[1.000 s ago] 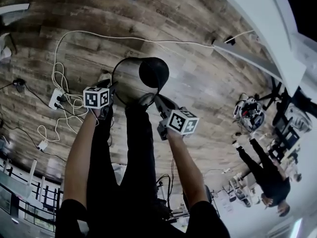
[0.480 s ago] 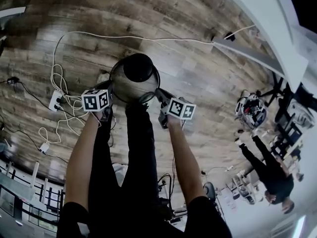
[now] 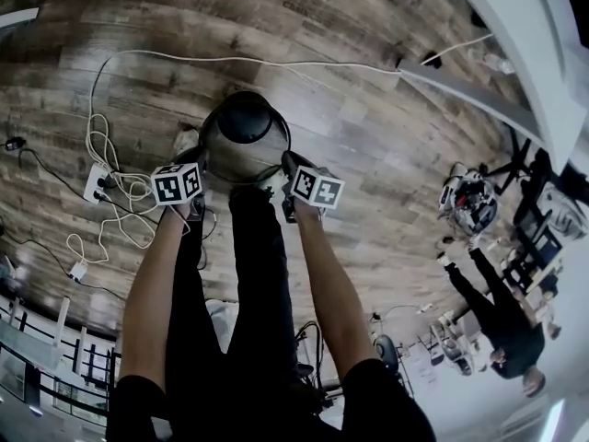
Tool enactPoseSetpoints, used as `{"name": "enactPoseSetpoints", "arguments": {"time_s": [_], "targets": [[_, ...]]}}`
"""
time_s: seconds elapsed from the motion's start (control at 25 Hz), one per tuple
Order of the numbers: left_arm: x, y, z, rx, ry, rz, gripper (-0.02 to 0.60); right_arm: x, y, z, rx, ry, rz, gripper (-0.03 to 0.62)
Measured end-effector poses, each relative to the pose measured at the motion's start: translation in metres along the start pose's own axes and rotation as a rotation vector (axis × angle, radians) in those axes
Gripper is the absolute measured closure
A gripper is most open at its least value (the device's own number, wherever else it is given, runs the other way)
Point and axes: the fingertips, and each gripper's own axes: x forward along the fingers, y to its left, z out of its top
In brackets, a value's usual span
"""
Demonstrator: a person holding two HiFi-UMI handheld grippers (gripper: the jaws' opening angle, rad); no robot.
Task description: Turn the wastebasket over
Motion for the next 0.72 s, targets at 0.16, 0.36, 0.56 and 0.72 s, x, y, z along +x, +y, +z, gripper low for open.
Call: {"name": "enactPoseSetpoints", "arguments": {"time_s": [0.16, 0.36, 0.56, 0.72], "targets": [[0.017, 0.008, -0.006, -0.008, -0.022, 0.005, 0.517, 0.017, -0.011, -0.004, -0.004, 0.01, -0.026, 0.54], [0.034, 0.018, -0.011, -0.001, -0.055, 0.013, 0.516, 0.038, -0.024, -0.008, -0.013, 0.011, -0.051, 0.542], [0.047, 0.028, -0.014, 0.029, -0.088, 0.039, 0.515, 0.055, -0.03, -0.012, -0.023, 0.011, -0.068, 0.542], [0.053, 0.034, -0.021, 0.021, -0.077, 0.052, 0.515, 0.064, -0.035, -0.017, -0.023, 0.014, -0.087, 0.542]]}}
